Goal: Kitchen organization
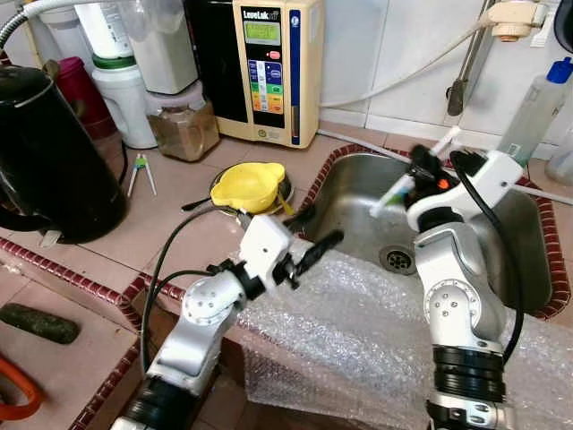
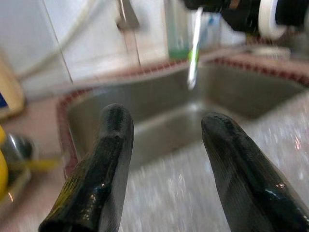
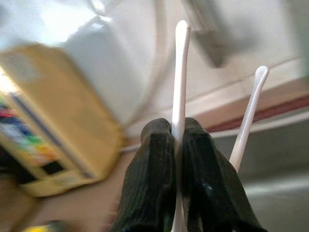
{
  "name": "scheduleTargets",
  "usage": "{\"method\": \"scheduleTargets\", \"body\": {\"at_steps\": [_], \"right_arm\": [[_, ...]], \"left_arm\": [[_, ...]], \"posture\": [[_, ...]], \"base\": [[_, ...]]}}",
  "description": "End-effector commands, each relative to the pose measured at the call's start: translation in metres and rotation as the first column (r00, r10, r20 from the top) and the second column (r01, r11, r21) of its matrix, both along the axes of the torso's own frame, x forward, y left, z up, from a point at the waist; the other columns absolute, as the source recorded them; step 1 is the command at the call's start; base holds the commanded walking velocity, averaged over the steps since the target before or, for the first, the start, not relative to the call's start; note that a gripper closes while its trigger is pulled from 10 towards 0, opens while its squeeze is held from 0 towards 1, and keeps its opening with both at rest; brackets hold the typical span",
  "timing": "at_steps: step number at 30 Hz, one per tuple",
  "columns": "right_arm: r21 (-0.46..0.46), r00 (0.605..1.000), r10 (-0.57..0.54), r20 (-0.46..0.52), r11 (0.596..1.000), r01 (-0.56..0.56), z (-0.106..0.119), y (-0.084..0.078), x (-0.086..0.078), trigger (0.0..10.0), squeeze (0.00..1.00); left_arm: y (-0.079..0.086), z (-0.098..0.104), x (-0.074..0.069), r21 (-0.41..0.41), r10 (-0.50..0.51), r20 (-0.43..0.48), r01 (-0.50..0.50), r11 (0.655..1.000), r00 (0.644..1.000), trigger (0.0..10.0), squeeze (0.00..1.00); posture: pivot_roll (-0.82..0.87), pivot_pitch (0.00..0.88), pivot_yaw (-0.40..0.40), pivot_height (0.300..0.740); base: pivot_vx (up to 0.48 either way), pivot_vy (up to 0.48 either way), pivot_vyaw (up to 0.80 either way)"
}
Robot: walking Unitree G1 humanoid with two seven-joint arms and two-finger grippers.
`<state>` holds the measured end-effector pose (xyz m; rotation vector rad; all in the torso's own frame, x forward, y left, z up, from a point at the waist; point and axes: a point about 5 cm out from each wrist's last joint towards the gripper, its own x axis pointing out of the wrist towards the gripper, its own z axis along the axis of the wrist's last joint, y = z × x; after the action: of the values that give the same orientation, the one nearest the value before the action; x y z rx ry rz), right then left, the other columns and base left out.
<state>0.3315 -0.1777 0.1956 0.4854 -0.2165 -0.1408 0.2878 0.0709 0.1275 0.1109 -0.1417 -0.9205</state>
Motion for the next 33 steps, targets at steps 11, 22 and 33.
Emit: {"method": "scheduleTargets", "body": {"at_steps": [11,22,33], "right_arm": [[-0.122,0.978,-0.154,-0.141,0.983,0.137,-0.035,-0.024,0.004,10.0,1.0],[-0.195,0.983,-0.122,-0.135,0.976,0.094,-0.042,-0.013,0.0,10.0,1.0],[-0.266,0.975,0.175,-0.138,0.941,-0.207,-0.044,0.031,-0.015,10.0,1.0]], "left_arm": [[-0.002,-0.005,-0.003,0.06,-0.055,-0.083,0.06,0.996,0.995,10.0,1.0],[-0.002,-0.006,-0.003,0.071,-0.046,-0.077,0.051,0.996,0.996,10.0,1.0],[0.008,0.011,0.018,-0.005,0.137,-0.009,-0.137,0.991,0.99,10.0,1.0]], "posture": [[-0.03,0.012,0.087,0.74],[-0.04,0.01,0.093,0.74],[-0.04,0.012,0.092,0.74]], "base": [[0.0,0.0,0.0],[0.0,0.0,0.0],[0.0,0.0,0.0]]}}
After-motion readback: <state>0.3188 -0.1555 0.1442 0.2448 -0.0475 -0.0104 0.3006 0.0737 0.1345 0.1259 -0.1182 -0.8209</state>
